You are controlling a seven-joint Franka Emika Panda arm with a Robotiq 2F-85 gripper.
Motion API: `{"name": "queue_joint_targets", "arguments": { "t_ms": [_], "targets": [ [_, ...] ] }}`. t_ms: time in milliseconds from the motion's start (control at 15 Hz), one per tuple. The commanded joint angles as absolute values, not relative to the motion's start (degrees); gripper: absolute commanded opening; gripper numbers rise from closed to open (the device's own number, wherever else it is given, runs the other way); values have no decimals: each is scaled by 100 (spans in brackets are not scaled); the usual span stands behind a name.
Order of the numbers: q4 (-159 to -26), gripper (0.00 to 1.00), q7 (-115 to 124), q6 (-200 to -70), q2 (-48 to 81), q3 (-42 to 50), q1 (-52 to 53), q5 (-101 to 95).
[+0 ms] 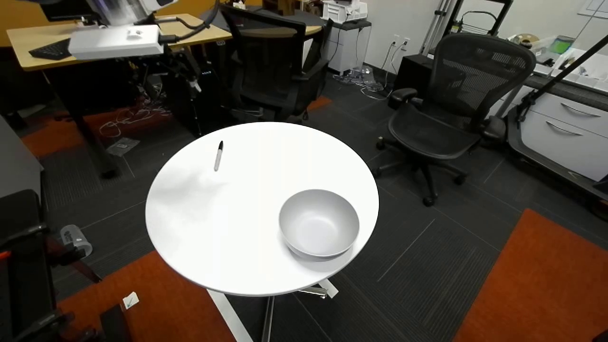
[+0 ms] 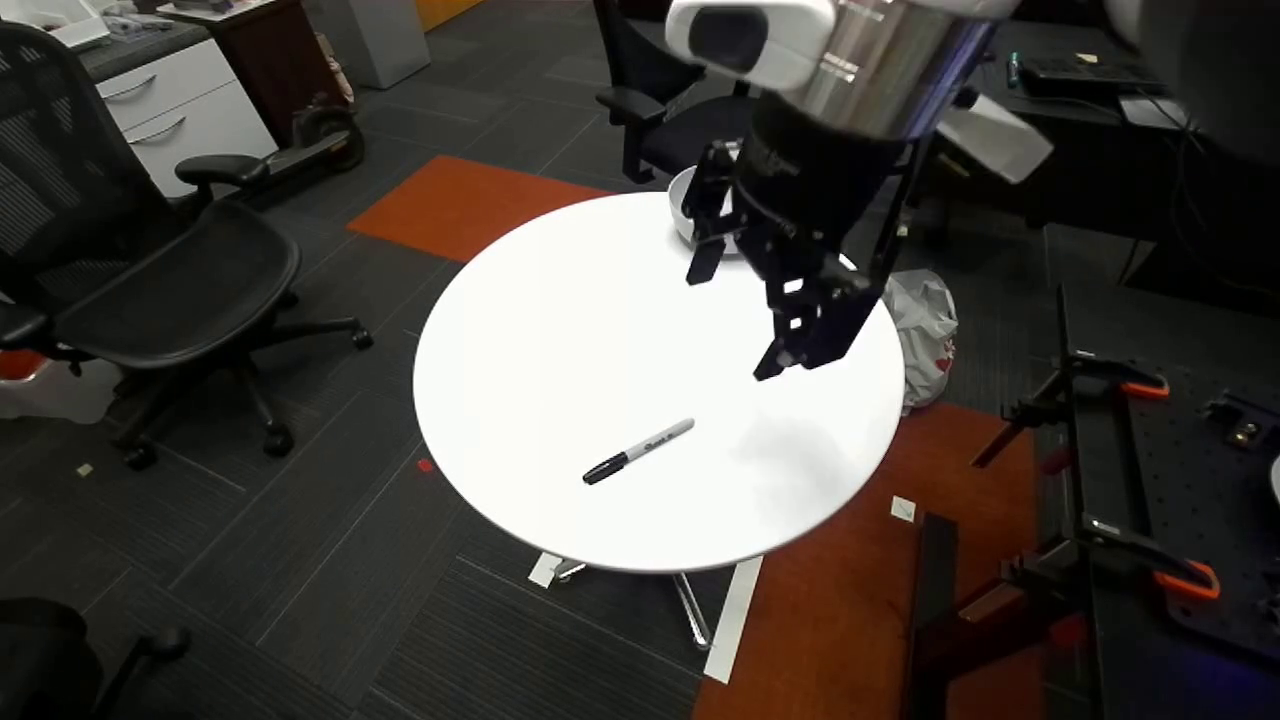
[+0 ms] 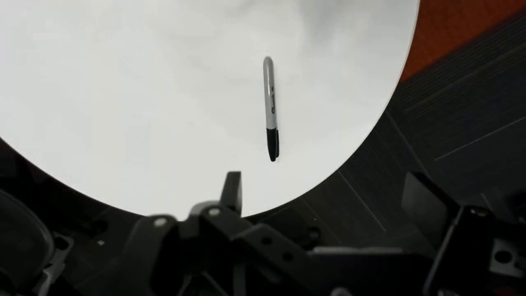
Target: Place the black pen inside the grey bowl
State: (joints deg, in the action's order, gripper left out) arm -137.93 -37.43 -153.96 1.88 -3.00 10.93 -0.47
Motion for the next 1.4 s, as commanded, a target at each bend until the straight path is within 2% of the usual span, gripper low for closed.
{"name": "queue_joint_targets", "arguments": {
  "t_ms": [0, 600, 1333],
  "targets": [
    [-13166, 100, -4259, -15576, 1099, -590, 845, 192],
    [-11928, 100, -4413, -15246, 2694, -1056, 223, -120],
    [-11009, 100, -4378, -14892, 3769, -1115, 44, -445]
  ]
}}
